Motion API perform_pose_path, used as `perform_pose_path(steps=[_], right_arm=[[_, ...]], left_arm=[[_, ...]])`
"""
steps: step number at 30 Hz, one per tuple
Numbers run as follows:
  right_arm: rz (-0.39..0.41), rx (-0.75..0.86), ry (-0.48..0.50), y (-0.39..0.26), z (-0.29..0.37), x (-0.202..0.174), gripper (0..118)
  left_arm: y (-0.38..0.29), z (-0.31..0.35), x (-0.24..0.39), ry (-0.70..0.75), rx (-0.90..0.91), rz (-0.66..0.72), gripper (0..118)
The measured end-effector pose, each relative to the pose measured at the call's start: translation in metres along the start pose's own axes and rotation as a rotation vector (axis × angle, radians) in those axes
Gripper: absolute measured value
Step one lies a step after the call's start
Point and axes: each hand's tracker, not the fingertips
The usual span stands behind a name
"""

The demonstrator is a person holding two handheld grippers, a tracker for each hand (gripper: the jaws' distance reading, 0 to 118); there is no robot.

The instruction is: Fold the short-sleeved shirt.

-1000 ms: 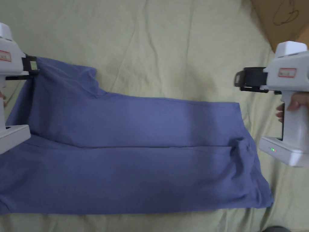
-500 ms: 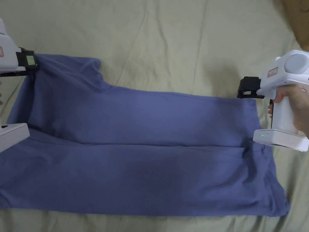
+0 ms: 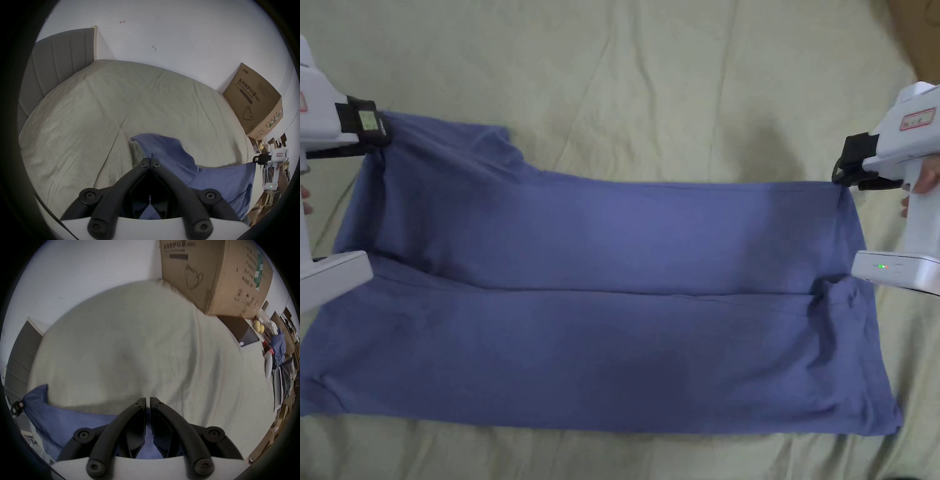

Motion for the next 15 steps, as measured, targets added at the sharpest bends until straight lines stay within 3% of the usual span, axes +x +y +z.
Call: perform_pose_path(steps=[6, 15], right_arm=[[0.058, 0.089, 0.01, -0.033, 0.064, 0.014, 4], [-0.017, 0.108, 0.055, -0.142, 0.122, 0.039, 4]], left_arm=[[-0.028, 0.062, -0.02, -0.024, 0.046, -0.006, 0], [-0.112, 0.123, -0.052, -0.044, 0.056, 0.086, 0]])
